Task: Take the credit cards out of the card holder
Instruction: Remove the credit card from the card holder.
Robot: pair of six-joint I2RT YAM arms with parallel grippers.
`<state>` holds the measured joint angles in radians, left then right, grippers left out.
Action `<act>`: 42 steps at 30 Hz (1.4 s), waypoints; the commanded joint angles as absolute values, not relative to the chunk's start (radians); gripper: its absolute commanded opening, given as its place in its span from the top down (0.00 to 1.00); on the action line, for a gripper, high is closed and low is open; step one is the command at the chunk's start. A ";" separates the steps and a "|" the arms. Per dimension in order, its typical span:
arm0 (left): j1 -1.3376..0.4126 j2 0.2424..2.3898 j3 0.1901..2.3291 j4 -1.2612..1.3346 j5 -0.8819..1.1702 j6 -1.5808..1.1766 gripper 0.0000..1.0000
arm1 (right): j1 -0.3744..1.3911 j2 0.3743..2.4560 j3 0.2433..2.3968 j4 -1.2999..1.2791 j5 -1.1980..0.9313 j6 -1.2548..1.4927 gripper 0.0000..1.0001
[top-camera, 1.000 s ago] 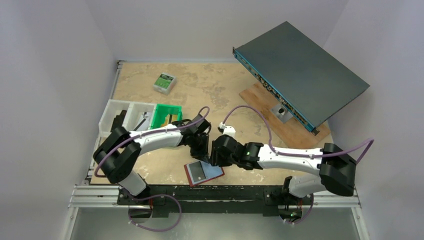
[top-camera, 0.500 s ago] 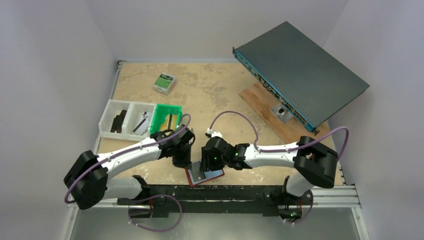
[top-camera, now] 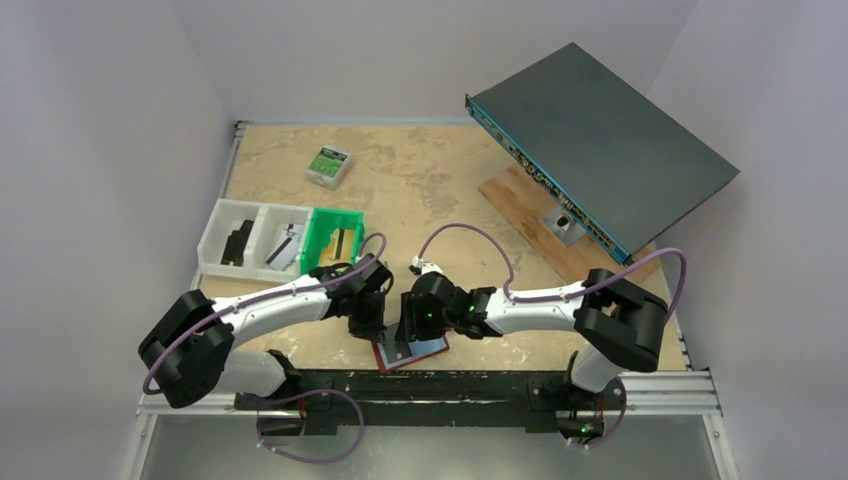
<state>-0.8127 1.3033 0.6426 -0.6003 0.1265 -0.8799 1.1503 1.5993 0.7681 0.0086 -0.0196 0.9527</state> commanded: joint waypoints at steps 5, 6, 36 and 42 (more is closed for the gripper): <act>-0.810 1.343 0.629 -0.558 0.123 -0.895 1.00 | 1.122 1.604 0.708 0.110 -0.067 0.979 0.62; -0.810 1.347 0.628 -0.553 0.127 -0.895 1.00 | 1.119 1.609 0.702 0.122 -0.079 0.981 0.62; -0.812 1.250 0.666 -0.635 0.138 -0.869 0.98 | 0.992 1.640 0.463 0.427 -0.248 1.089 0.65; -0.812 1.254 0.650 -0.651 0.132 -0.864 0.99 | 0.992 1.651 0.460 0.446 -0.259 1.097 0.65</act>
